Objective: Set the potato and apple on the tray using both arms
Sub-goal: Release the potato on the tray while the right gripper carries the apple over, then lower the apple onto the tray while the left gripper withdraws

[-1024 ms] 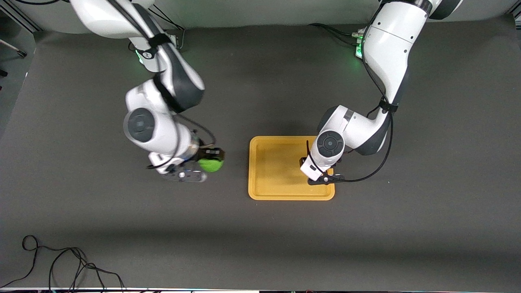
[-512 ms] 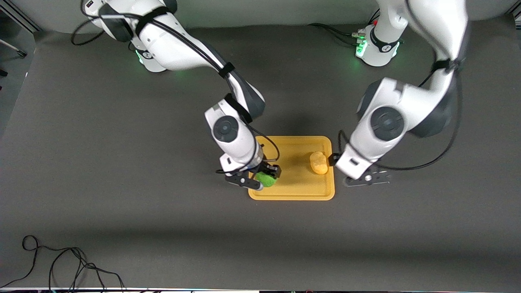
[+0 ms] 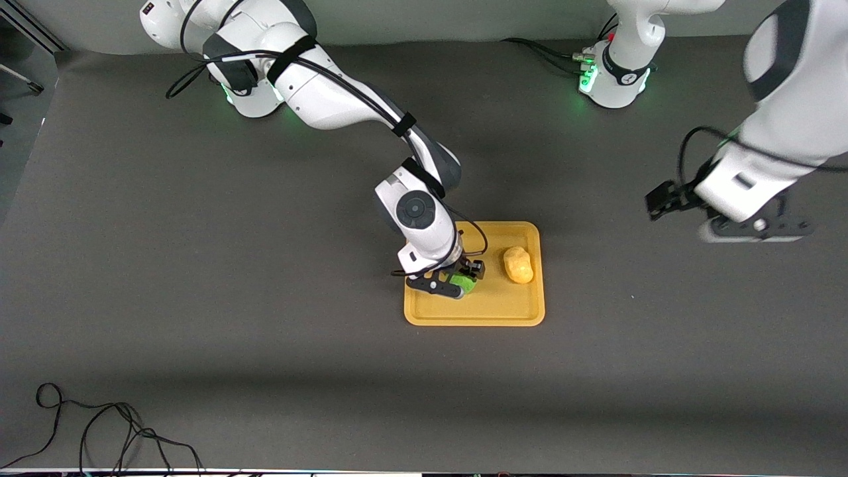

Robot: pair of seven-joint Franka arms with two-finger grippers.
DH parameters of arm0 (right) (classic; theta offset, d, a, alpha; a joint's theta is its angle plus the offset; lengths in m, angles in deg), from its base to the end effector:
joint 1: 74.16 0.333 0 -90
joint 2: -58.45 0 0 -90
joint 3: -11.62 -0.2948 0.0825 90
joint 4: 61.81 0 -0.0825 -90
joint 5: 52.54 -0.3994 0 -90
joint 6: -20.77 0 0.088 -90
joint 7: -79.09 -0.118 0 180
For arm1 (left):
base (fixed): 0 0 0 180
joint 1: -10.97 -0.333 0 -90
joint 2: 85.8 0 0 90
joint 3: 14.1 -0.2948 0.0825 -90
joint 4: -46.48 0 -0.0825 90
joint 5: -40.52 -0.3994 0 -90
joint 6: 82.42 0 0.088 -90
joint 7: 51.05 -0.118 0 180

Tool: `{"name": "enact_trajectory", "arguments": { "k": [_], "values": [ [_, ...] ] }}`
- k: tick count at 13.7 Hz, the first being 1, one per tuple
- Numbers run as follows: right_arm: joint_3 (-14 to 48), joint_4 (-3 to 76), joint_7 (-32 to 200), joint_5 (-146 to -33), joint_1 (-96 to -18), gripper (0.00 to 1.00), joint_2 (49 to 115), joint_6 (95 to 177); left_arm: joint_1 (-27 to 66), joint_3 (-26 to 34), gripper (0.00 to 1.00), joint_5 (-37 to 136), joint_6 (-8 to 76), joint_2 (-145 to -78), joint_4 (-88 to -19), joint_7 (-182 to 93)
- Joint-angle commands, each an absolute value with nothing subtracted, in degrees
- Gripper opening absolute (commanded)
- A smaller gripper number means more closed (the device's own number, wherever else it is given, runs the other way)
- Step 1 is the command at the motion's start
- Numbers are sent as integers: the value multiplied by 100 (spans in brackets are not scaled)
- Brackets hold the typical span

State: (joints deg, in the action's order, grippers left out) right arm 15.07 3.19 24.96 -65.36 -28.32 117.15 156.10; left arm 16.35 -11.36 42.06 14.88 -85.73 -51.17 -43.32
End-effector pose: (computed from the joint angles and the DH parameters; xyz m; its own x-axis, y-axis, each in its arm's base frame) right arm 0.5658 0.5416 0.1659 0.9509 -0.3094 0.0057 -0.2993 -0.9242 -0.2371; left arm 0.5702 -0.0842 0.5386 1.0000 -0.0034 -0.0085 -0.0032 -0.9997 0.0257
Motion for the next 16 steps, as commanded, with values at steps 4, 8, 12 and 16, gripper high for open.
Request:
{"name": "enact_trajectory", "arguments": {
  "k": [4, 8, 12, 16],
  "values": [
    [1584, 358, 2451, -6064, -2872, 32, 11436, 14437, 1071, -1173, 100, 4351, 1962, -7543, -6295, -5069],
    [1584, 332, 2346, -6124, -2819, 32, 11462, 14408, 1097, -1164, 100, 4175, 2059, -7639, -6286, -5043],
    [1575, 296, 2258, -6142, -2863, 32, 11479, 14740, 1124, -1138, 100, 4079, 1971, -7955, -5961, -5008],
    [1549, 306, 2196, -6151, -2854, 32, 11514, 14935, 1115, -1129, 100, 3895, 1945, -8096, -5890, -5096]
  ]
}}
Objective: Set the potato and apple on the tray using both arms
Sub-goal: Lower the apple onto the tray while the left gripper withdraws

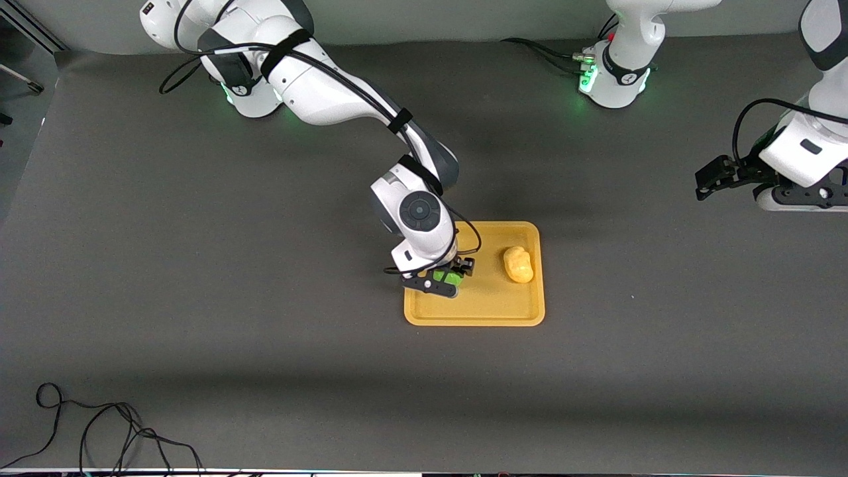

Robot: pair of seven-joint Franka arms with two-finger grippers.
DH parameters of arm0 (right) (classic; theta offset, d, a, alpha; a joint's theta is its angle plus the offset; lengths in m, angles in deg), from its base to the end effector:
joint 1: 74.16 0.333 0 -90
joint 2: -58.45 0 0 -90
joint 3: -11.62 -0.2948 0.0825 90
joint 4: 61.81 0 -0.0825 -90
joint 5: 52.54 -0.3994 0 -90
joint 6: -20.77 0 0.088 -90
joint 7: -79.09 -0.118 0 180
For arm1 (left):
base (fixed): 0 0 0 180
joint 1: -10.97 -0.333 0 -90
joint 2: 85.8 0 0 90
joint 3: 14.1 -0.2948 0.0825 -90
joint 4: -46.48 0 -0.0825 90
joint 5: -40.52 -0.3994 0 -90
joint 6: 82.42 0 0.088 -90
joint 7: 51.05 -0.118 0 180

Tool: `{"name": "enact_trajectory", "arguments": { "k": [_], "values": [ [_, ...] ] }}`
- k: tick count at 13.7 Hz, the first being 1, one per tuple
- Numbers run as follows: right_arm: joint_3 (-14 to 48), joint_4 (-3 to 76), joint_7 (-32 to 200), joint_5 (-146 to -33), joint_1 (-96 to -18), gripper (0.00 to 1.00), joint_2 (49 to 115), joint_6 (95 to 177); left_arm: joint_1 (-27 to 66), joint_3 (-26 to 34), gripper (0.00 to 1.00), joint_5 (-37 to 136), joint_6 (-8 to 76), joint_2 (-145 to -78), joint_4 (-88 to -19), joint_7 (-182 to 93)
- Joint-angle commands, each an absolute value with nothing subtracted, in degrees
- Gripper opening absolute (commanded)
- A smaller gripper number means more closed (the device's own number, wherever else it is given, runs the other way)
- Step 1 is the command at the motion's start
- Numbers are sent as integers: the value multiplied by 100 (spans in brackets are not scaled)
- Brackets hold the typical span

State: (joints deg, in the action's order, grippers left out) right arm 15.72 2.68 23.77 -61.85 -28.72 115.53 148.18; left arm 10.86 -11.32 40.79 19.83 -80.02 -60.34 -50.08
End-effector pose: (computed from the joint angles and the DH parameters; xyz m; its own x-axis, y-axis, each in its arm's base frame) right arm 0.5674 0.5291 0.1780 0.9554 -0.2954 -0.0066 -0.2938 -0.9472 -0.1284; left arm 0.5500 -0.0269 0.5229 0.9994 -0.0285 0.0210 -0.0285 -0.9996 0.0001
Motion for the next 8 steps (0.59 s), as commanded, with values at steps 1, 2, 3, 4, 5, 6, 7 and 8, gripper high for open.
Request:
{"name": "enact_trajectory", "arguments": {
  "k": [1, 2, 3, 4, 5, 6, 7, 8],
  "values": [
    [1549, 306, 2196, -6151, -2845, 38, 11514, 14936, 1132, -1129, 100, 3841, 1944, -8114, -5890, -5113],
    [1540, 306, 2205, -6142, -2819, 67, 11506, 14936, 1141, -1129, 100, 3832, 1936, -8131, -5890, -5253],
    [1540, 306, 2223, -6133, -2810, 100, 11497, 14936, 1141, -1129, 100, 3806, 1910, -8132, -5890, -5367],
    [1549, 306, 2292, -6098, -2801, 100, 11488, 14936, 1133, -1129, 100, 3806, 1901, -8123, -5899, -5377],
    [1549, 306, 2302, -6080, -2810, 100, 11488, 14936, 1124, -1129, 100, 3806, 1909, -8131, -5890, -5377],
    [1558, 306, 2328, -6072, -2836, 100, 11453, 14936, 1124, -1138, 100, 3797, 1909, -8132, -5890, -5377],
    [1575, 340, 2337, -6072, -2871, 100, 11357, 14918, 1115, -1138, 100, 3797, 1909, -8132, -5890, -5377],
    [1619, 471, 2337, -6080, -2915, 100, 11026, 14805, 1106, -1129, 100, 3806, 1909, -8132, -5899, -5377]
  ]
}}
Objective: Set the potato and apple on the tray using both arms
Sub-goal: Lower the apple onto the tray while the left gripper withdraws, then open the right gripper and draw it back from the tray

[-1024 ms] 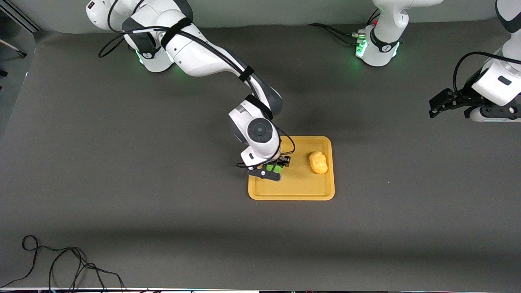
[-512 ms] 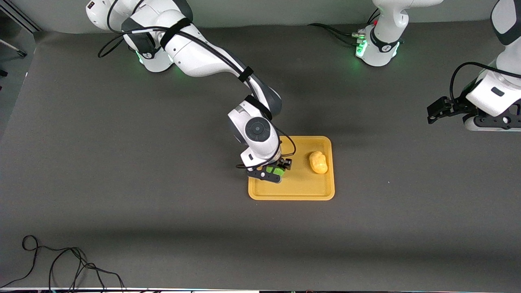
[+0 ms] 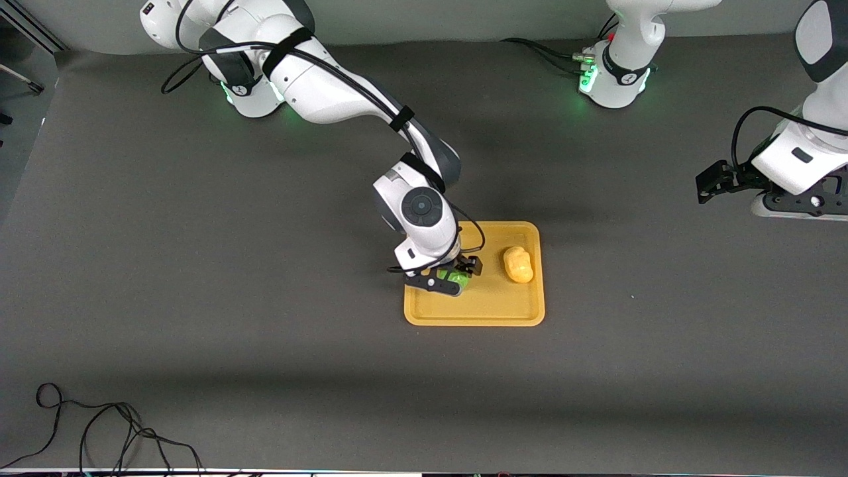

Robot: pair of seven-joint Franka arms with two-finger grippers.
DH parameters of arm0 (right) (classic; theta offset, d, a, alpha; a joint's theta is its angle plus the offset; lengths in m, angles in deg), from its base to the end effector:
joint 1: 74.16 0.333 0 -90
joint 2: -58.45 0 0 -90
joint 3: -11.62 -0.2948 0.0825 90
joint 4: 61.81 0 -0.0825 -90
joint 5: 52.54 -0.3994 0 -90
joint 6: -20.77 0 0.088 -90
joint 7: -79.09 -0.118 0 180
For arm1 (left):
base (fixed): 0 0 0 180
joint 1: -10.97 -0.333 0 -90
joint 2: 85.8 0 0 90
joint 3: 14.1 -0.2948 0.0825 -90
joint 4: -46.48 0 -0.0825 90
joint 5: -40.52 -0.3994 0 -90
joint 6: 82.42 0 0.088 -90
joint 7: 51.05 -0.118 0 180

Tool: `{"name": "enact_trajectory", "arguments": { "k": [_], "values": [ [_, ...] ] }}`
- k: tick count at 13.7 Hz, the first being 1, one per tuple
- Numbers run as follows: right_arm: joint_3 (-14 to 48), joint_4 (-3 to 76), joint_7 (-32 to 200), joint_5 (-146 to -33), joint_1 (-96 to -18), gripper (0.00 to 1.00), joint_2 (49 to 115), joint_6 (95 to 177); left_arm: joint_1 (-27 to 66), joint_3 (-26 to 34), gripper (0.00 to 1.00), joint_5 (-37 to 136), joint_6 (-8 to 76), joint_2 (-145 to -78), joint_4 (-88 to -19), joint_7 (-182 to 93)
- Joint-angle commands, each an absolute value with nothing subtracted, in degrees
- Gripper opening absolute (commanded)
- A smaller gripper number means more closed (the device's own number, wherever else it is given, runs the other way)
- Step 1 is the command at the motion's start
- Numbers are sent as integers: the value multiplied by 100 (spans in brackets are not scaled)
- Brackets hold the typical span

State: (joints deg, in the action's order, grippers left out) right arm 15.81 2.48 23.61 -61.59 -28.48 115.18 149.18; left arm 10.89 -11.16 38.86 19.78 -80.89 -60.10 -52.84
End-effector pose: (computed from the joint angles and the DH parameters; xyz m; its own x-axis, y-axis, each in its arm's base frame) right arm 0.5686 0.5331 0.1862 0.9558 -0.2937 0.0118 -0.2888 -0.9458 -0.1484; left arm 0.5533 -0.0255 0.5166 0.9962 -0.0870 0.0080 -0.0867 -0.9957 -0.0330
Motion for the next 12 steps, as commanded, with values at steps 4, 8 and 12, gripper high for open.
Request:
{"name": "enact_trajectory", "arguments": {
  "k": [4, 8, 12],
  "values": [
    [1707, 763, 3300, -6124, -3721, 100, 9777, 13228, 1071, -1146, 100, 3806, 1918, -8123, -5899, -5359],
    [1759, 824, 3830, -6080, -4294, 100, 9011, 12380, 1071, -1146, 100, 3806, 1927, -8123, -5917, -5359],
    [1699, 912, 4796, -6045, -5242, 100, 8247, 11642, 1080, -1146, 100, 3806, 1927, -8123, -5934, -5359]
  ]
}}
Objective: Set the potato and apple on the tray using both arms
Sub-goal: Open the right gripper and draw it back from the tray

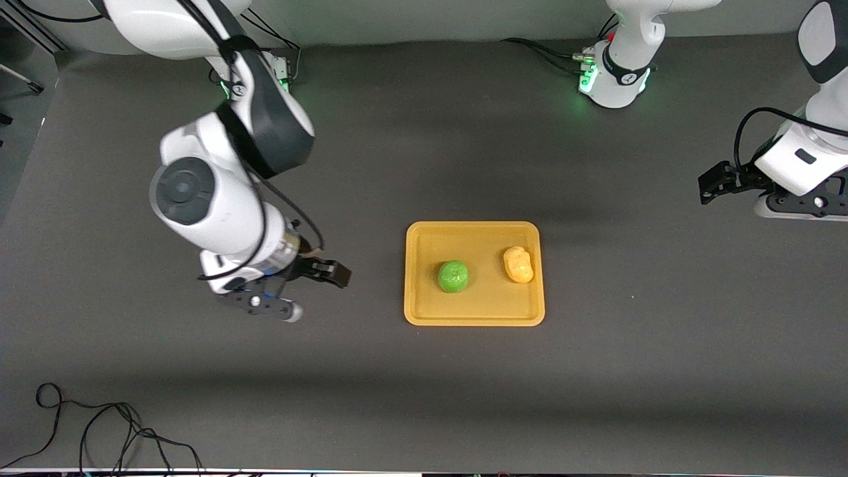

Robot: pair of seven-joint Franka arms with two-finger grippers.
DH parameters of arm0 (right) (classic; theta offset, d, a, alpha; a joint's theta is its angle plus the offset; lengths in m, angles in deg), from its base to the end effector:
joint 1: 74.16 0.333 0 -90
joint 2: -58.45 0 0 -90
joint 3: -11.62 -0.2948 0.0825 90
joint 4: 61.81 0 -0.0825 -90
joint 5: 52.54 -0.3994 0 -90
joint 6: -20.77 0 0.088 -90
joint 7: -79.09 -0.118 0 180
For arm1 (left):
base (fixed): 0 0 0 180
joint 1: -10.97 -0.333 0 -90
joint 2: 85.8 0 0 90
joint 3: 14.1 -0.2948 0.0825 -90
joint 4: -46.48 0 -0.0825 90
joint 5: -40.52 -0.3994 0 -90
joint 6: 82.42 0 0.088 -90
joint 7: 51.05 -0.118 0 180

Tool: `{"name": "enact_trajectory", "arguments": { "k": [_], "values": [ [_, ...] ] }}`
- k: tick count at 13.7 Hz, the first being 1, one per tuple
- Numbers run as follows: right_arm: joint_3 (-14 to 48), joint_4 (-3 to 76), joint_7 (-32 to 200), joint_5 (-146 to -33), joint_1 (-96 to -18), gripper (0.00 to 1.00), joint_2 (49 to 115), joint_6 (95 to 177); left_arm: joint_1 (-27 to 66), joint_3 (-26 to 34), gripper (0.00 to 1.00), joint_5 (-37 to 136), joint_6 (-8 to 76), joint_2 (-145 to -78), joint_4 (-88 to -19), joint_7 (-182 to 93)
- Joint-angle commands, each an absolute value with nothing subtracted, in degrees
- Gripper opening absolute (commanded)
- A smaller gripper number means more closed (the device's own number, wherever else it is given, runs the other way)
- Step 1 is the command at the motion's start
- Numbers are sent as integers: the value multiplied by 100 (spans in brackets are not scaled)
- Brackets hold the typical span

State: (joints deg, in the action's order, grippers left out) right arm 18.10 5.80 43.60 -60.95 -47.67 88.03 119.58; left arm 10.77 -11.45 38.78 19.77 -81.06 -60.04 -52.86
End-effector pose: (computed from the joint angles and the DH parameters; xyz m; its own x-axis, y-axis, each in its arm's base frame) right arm 0.6601 0.2756 0.4671 0.9624 -0.2702 -0.0272 -0.2715 -0.9581 -0.0909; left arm 0.5541 -0.0214 0.5155 0.9967 -0.0805 0.0059 -0.0803 -0.9962 -0.0337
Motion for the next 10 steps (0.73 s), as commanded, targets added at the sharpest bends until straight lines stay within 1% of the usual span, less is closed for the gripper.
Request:
{"name": "enact_trajectory", "arguments": {
  "k": [1, 2, 4, 5, 7, 10],
  "values": [
    [1698, 938, 5172, -6002, -5393, 100, 8036, 11413, 1080, -1146, 100, 3806, 1936, -8123, -5934, -5359],
    [1698, 1069, 5411, -5775, -5559, 100, 7799, 11228, 1080, -1146, 100, 3806, 1936, -8123, -5934, -5359],
    [1655, 1394, 5509, -5221, -5919, 100, 7220, 11183, 1080, -1138, 100, 3806, 1927, -8123, -5943, -5359],
    [1463, 1674, 5849, -5123, -6217, 100, 6886, 11130, 1080, -1146, 100, 3806, 1918, -8123, -5943, -5359],
    [989, 2490, 6353, -5096, -6938, 100, 6139, 11033, 1088, -1138, 100, 3806, 1909, -8097, -5978, -5359],
    [864, 3028, 6441, -5087, -7440, 100, 5514, 10910, 1097, -1138, 100, 3806, 1848, -8053, -5987, -5351]
  ]
}}
